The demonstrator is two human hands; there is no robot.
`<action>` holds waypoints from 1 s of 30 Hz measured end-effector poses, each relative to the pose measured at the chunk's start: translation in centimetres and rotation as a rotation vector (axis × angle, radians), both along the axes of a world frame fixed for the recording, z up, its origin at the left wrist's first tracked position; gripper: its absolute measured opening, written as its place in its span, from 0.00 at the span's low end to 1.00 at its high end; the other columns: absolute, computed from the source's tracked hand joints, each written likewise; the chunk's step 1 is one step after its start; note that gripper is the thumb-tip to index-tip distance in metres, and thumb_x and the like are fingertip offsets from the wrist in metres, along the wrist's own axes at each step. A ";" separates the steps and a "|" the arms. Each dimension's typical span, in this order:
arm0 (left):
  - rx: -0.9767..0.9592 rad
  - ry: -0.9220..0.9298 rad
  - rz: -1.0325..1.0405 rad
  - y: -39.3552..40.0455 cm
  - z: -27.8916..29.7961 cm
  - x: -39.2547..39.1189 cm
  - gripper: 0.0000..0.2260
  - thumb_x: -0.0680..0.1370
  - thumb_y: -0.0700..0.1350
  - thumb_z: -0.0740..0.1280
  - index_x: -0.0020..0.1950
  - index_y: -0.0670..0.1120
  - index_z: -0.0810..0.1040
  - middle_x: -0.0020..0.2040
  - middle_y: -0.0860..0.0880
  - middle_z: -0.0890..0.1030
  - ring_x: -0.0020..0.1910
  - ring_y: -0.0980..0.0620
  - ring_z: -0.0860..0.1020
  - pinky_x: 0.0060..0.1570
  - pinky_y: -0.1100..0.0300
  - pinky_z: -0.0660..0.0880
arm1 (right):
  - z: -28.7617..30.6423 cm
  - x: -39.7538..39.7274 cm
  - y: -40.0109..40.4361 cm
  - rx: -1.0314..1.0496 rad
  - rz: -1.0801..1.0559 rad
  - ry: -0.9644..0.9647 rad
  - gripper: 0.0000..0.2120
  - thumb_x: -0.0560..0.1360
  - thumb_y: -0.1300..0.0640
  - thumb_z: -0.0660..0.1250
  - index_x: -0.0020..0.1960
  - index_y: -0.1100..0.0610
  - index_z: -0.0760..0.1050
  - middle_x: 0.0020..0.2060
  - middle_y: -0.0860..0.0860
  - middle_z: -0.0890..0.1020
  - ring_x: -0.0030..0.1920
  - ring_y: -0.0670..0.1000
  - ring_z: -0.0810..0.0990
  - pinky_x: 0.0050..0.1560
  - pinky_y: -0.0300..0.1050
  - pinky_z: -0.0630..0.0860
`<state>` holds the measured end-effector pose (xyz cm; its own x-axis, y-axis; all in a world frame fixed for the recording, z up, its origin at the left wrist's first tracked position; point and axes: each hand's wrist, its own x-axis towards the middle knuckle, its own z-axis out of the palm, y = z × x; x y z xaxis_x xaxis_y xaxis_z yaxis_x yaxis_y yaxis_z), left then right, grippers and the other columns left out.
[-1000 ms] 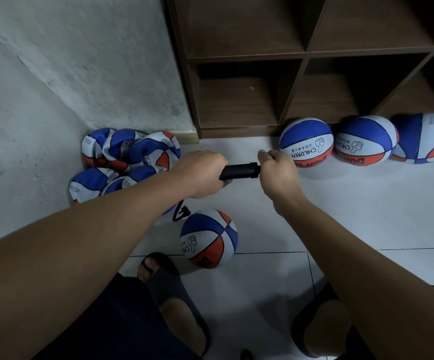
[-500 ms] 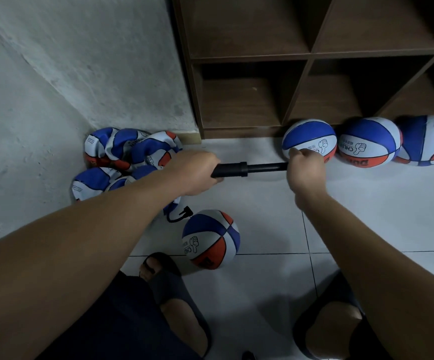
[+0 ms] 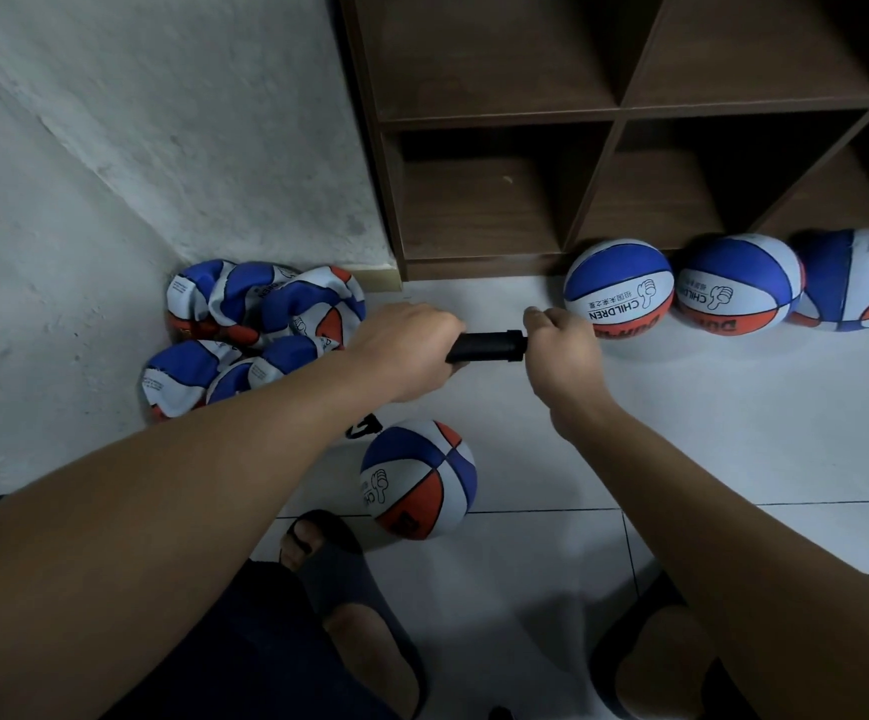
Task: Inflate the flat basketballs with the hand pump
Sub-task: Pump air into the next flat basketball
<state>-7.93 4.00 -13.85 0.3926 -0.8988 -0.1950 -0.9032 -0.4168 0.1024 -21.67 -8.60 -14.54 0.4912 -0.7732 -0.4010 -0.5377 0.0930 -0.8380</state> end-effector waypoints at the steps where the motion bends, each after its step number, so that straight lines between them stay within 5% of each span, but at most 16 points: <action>1: -0.008 0.010 -0.003 0.0 0.0 0.1 0.07 0.83 0.53 0.69 0.48 0.53 0.77 0.37 0.53 0.76 0.33 0.53 0.74 0.29 0.58 0.62 | 0.1 0.0 -0.2 0.011 0.002 -0.004 0.15 0.87 0.49 0.60 0.50 0.59 0.77 0.35 0.51 0.73 0.35 0.52 0.72 0.36 0.48 0.69; 6: -0.010 0.104 0.040 0.6 -0.6 1.4 0.13 0.82 0.56 0.69 0.39 0.56 0.72 0.36 0.54 0.78 0.34 0.53 0.77 0.30 0.58 0.65 | 0.8 -0.8 -2.8 0.004 -0.039 0.035 0.12 0.83 0.48 0.65 0.44 0.54 0.77 0.36 0.51 0.75 0.39 0.55 0.74 0.41 0.53 0.73; 11: 0.057 0.127 0.118 2.2 -0.9 3.7 0.13 0.81 0.57 0.70 0.40 0.55 0.75 0.36 0.53 0.78 0.34 0.53 0.78 0.31 0.56 0.70 | 0.8 -2.4 -6.2 0.003 -0.171 0.052 0.10 0.77 0.53 0.66 0.40 0.56 0.71 0.35 0.54 0.72 0.39 0.55 0.68 0.35 0.48 0.66; 16: 0.024 0.122 0.072 1.1 -1.0 1.7 0.14 0.83 0.55 0.68 0.39 0.54 0.75 0.35 0.52 0.78 0.33 0.51 0.78 0.29 0.57 0.67 | 0.7 -1.5 -3.1 -0.110 -0.144 0.060 0.12 0.84 0.54 0.61 0.45 0.59 0.74 0.41 0.55 0.78 0.45 0.59 0.75 0.50 0.51 0.74; 20: -0.048 0.120 0.079 0.6 -1.2 0.5 0.10 0.83 0.53 0.69 0.43 0.54 0.76 0.36 0.52 0.78 0.34 0.50 0.78 0.28 0.58 0.63 | 1.7 -0.1 -1.5 -0.183 -0.025 0.041 0.16 0.86 0.54 0.59 0.41 0.58 0.73 0.35 0.54 0.76 0.35 0.54 0.74 0.37 0.49 0.70; 30: -0.076 0.053 0.021 0.3 -0.6 0.4 0.11 0.83 0.53 0.69 0.42 0.55 0.73 0.34 0.54 0.76 0.32 0.54 0.75 0.28 0.59 0.61 | 1.4 0.3 -0.2 -0.071 0.065 0.024 0.16 0.87 0.51 0.59 0.43 0.56 0.73 0.35 0.52 0.73 0.35 0.51 0.72 0.34 0.46 0.68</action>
<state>-7.53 4.29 -14.40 0.4023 -0.9036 -0.1472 -0.8870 -0.4246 0.1817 -21.38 -8.82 -13.14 0.5326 -0.7668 -0.3582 -0.5603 -0.0023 -0.8283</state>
